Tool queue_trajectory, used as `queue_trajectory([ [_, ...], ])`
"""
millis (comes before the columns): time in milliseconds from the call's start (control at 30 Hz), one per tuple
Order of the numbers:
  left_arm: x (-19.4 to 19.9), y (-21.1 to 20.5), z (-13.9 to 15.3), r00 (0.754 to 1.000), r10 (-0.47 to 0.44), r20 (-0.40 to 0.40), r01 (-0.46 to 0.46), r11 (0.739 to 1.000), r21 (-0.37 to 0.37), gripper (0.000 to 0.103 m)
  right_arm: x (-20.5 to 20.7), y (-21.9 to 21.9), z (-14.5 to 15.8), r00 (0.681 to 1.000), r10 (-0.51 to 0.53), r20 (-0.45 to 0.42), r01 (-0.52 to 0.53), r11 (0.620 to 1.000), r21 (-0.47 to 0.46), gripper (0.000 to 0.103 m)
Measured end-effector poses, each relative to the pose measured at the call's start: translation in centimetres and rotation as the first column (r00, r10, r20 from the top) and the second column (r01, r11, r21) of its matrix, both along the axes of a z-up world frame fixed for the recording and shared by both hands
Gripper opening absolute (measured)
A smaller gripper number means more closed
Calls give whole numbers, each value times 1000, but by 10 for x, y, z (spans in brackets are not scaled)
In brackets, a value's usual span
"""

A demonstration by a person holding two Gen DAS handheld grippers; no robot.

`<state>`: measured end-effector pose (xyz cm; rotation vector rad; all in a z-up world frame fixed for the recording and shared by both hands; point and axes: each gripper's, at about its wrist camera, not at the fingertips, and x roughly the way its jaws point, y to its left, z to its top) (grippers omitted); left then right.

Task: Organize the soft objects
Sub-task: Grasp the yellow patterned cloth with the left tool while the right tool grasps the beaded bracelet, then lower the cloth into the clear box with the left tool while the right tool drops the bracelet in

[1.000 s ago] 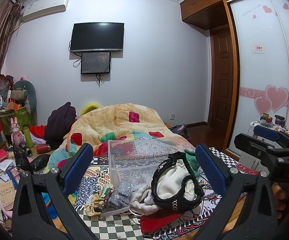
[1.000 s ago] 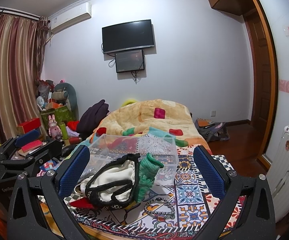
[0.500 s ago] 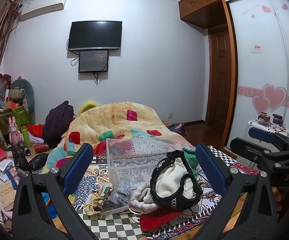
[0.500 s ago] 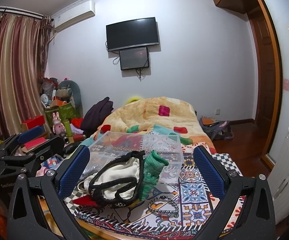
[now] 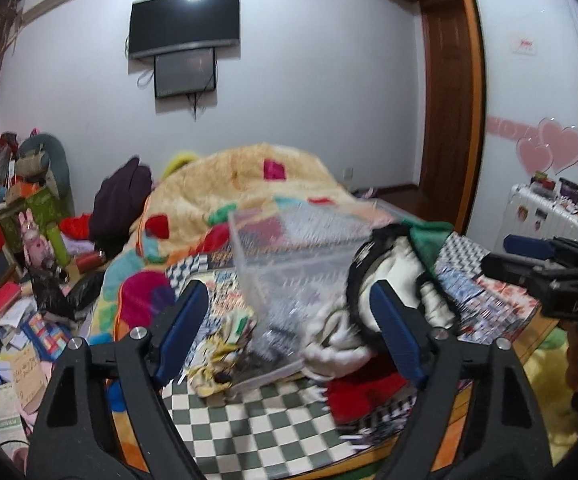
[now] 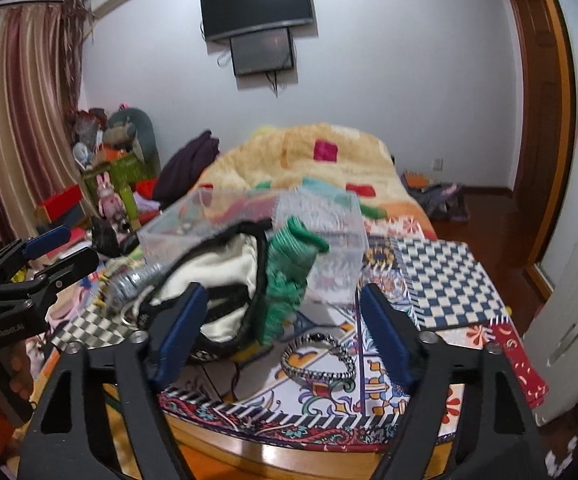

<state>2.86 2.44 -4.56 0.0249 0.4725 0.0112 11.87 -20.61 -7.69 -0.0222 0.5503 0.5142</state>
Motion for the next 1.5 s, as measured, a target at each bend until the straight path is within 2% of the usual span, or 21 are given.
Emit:
queue_trajectory([
  [133, 11, 16, -12, 998, 21, -55, -22, 999, -30, 75, 9, -2, -10, 999, -20, -41, 18, 999, -35, 62],
  [300, 23, 33, -29, 993, 47, -112, -53, 997, -54, 74, 24, -7, -27, 990, -60, -129, 49, 995, -85, 54],
  [467, 28, 56, -35, 989, 71, -134, -90, 986, -141, 72, 33, -8, -46, 973, -82, -217, 54, 990, -132, 45],
  [533, 32, 64, -37, 986, 76, -147, -101, 981, -166, 65, 34, -8, -50, 969, -83, -231, 52, 989, -139, 44],
  [667, 41, 73, -46, 980, 67, -188, -103, 976, -192, 53, 37, -4, -56, 961, -84, -265, 43, 987, -155, 33],
  [767, 47, 73, -56, 975, 48, -219, -92, 976, -197, 40, 37, -3, -57, 961, -89, -260, 48, 985, -163, 27],
  [833, 49, 70, -60, 971, 34, -236, -81, 978, -192, 24, 37, -2, -58, 962, -95, -254, 53, 984, -169, 15],
  [933, 50, 67, -64, 969, 32, -245, -77, 982, -175, 16, 42, -5, -60, 964, -92, -251, 52, 985, -163, 9],
  [1200, 36, 68, -39, 984, 51, -168, -79, 984, -162, 13, 33, -8, -44, 978, -107, -181, 82, 987, -140, 7],
  [1500, 42, 60, 10, 999, 19, -45, -25, 991, -134, 13, 24, -23, 15, 991, -125, -40, 122, 991, -54, 7],
])
